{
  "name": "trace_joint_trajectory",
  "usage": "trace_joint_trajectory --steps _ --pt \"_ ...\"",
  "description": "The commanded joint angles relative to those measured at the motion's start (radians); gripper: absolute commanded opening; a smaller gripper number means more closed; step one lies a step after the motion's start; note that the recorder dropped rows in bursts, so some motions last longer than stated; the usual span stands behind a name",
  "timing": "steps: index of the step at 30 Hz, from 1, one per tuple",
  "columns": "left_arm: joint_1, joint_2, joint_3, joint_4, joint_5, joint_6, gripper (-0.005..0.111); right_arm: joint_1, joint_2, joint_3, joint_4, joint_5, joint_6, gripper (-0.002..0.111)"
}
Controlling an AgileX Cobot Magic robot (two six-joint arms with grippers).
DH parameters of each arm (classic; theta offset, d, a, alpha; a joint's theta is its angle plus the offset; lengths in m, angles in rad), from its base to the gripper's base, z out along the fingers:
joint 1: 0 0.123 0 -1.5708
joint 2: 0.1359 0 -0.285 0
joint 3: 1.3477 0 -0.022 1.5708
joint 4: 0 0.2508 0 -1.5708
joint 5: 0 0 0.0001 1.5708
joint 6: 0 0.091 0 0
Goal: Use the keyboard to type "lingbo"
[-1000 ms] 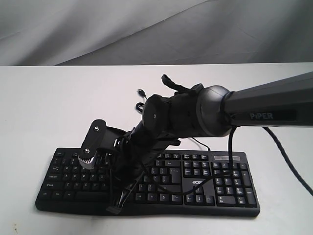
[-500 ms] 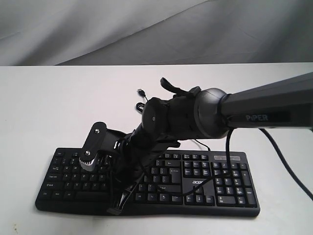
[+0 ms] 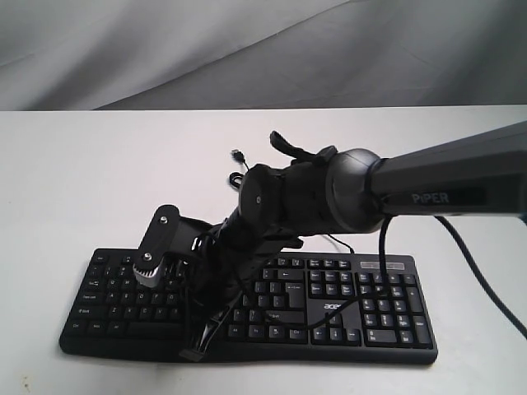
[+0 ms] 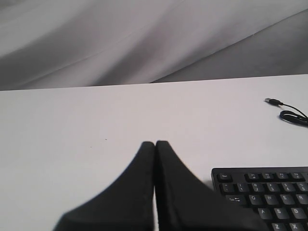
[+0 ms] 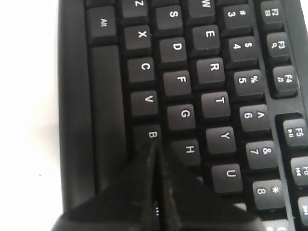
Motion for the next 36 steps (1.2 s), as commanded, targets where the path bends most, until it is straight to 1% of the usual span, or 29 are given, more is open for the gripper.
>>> trace_joint_trajectory --steps 1,4,14,24,36 --pt "0.001 -0.004 0.005 -0.004 -0.005 -0.002 0.001 0.004 -0.035 0.003 -0.008 -0.014 -0.01 0.0" --pt "0.001 -0.004 0.005 -0.004 -0.005 -0.002 0.001 0.004 -0.042 -0.009 -0.001 -0.045 -0.01 0.0" --pt "0.001 -0.004 0.005 -0.004 -0.005 -0.002 0.001 0.004 0.014 -0.102 0.015 0.011 -0.01 0.0" --pt "0.001 -0.004 0.005 -0.004 -0.005 -0.002 0.001 0.004 0.034 -0.101 0.021 -0.018 -0.012 0.0" --pt "0.001 -0.004 0.005 -0.004 -0.005 -0.002 0.001 0.004 0.039 -0.101 0.082 -0.036 -0.059 0.0"
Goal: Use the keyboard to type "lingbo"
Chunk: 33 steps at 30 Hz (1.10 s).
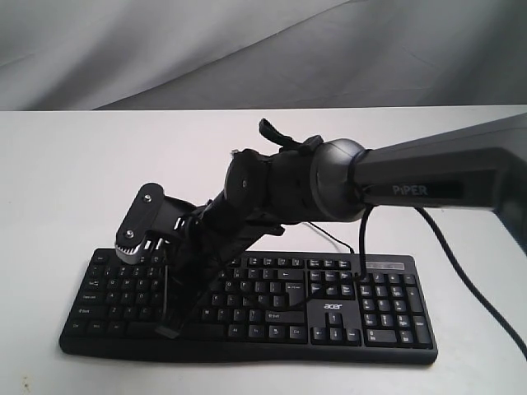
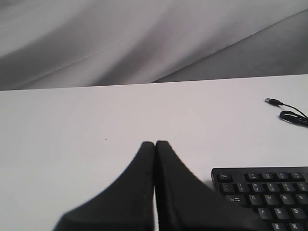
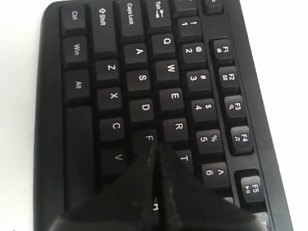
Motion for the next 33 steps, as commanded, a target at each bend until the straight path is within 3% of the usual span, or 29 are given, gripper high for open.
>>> trace_joint_trajectory --steps 1,21,33 --pt "0.001 -0.004 0.005 -0.004 -0.005 -0.002 0.001 0.004 0.01 -0.007 0.02 -0.011 -0.018 0.0" --pt "0.001 -0.004 0.005 -0.004 -0.005 -0.002 0.001 0.004 0.039 -0.007 0.025 -0.012 -0.02 0.0" --pt "0.001 -0.004 0.005 -0.004 -0.005 -0.002 0.001 0.004 -0.007 -0.007 -0.01 0.113 0.025 0.0"
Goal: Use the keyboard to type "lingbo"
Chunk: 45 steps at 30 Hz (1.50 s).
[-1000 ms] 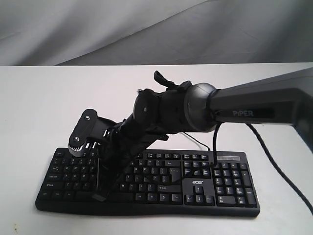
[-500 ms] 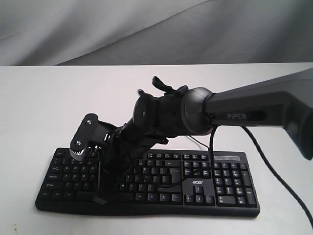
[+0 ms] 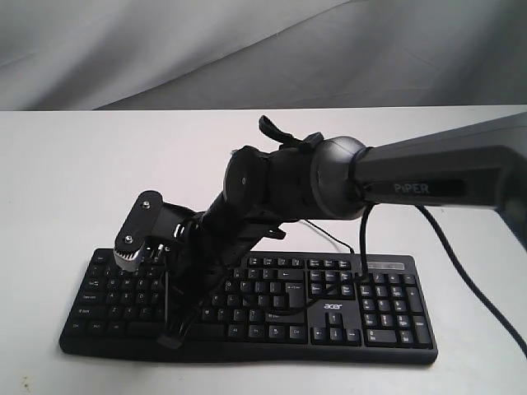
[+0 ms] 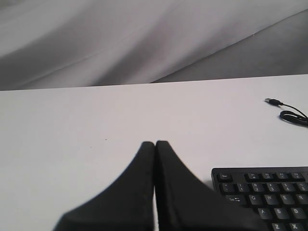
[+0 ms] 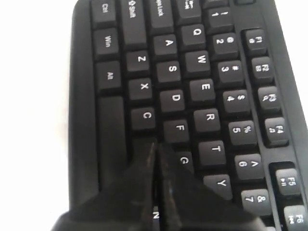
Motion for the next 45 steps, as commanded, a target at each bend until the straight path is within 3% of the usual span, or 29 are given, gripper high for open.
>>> trace_joint_trajectory --steps 1,31,36,45 --pt "0.001 -0.004 0.005 -0.004 -0.005 -0.002 0.001 0.004 -0.004 0.001 -0.017 0.025 0.012 0.0" --pt "0.001 -0.004 0.005 -0.004 -0.005 -0.002 0.001 0.002 0.024 0.005 -0.038 0.029 0.018 0.0" --pt "0.001 -0.004 0.005 -0.004 -0.005 -0.002 0.001 0.0 -0.048 0.005 -0.155 0.029 0.106 0.0" --pt "0.001 -0.004 0.005 -0.004 -0.005 -0.002 0.001 -0.093 -0.087 0.048 -0.245 0.082 0.181 0.0"
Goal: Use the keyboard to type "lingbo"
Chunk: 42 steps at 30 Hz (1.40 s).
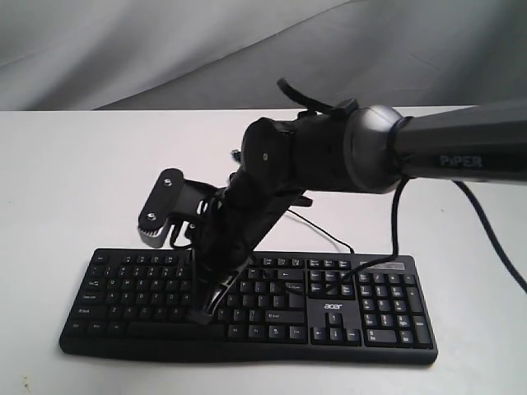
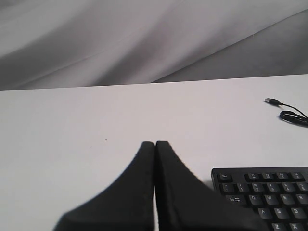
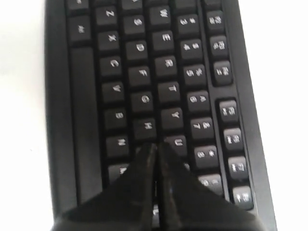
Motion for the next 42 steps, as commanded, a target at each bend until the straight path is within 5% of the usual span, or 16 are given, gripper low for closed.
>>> trace_joint_trajectory --steps 1,42 --pt "0.001 -0.004 0.005 -0.004 -0.005 -0.002 0.001 -0.051 -0.007 0.049 0.0 -0.011 -0.019 0.0" --pt "0.001 -0.004 0.005 -0.004 -0.005 -0.002 0.001 -0.07 0.028 0.067 0.074 -0.079 -0.094 0.0"
